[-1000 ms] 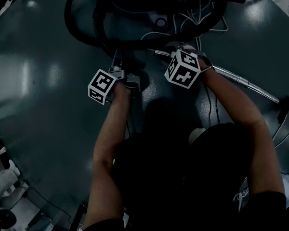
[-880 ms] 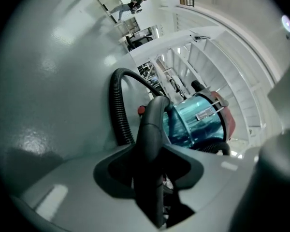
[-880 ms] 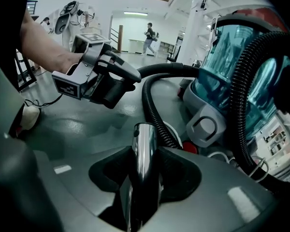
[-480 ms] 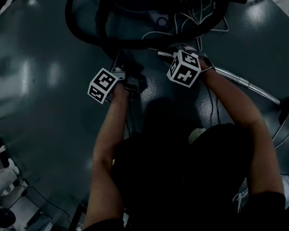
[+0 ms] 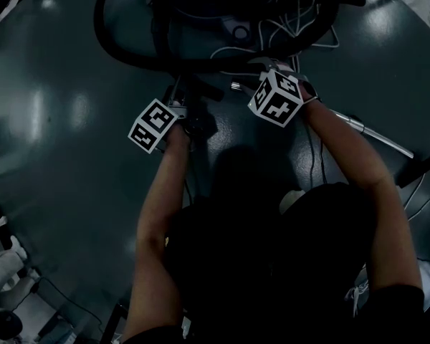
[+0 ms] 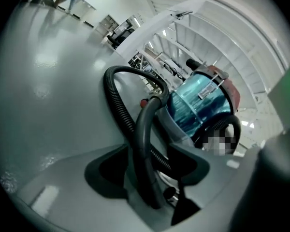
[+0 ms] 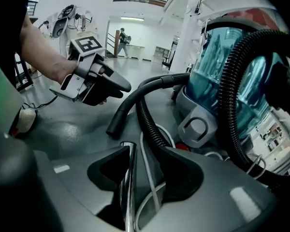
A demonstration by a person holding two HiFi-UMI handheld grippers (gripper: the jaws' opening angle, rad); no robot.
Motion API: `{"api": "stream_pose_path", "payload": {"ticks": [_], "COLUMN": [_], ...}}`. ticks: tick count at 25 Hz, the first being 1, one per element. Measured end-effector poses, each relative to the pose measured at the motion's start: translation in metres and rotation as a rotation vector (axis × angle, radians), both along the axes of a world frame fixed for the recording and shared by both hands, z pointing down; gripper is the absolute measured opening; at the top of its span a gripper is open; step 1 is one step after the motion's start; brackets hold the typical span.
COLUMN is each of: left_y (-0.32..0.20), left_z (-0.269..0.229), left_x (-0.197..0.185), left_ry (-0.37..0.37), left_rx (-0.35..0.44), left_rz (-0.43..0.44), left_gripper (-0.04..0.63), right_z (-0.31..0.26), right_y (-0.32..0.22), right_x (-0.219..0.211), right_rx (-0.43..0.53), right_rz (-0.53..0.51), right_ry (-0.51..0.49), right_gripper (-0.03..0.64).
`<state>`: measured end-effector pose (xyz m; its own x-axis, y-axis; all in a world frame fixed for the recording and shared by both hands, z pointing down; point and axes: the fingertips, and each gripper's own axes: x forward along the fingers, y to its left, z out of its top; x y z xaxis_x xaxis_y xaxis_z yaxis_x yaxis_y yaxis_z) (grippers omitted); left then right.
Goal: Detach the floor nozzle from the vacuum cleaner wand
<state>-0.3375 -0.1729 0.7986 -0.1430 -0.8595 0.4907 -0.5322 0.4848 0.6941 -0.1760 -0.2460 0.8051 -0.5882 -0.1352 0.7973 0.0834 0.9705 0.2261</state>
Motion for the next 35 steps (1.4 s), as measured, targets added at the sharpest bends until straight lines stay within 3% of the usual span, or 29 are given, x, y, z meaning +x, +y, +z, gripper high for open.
{"api": "stream_pose_path", "payload": {"ticks": [5,7,9,17,20,24,35], "left_y": [0.004,0.007,0.009,0.007,0.009,0.018,0.031], "left_z": [-0.007,-0.009,-0.012,-0.028,-0.034,-0.034,-0.015], "left_x": [0.005,0.01,0.019,0.063,0.074,0.091,0.104], "left_ry": [-0.028,-0.064,-0.117,-0.299,-0.359,-0.359,-0.416], "left_rx": [0.029,0.024,0.019,0.045,0.061,0.081,0.01], "left_rz": [0.038,0.058,0.098,0.282,0.324,0.346,0.39], "left_gripper": [0.154,0.066,0.02,0.016,0.011,0.011,0.011], "right_z": [-0.005,-0.009,-0.015,-0.03,-0.036,-0.04,-0.042], "right_y": [-0.003,-0.007,-0.007,-0.005,-0.003,0.01,0.027], "right_x": [0.007,0.011,0.016,0.03,0.039,0.05,0.045], "right_rx": [-0.059,-0.08,-0.124,-0.21,-0.247,-0.301,-0.279], "right_rz": [0.071,0.109,0.165,0.317,0.398,0.478,0.562], "right_ry": [-0.035,-0.051,-0.076,-0.138,-0.184,-0.242,-0.399], "right_gripper": [0.183,0.164,0.152,0.098,0.034,-0.002,-0.003]}}
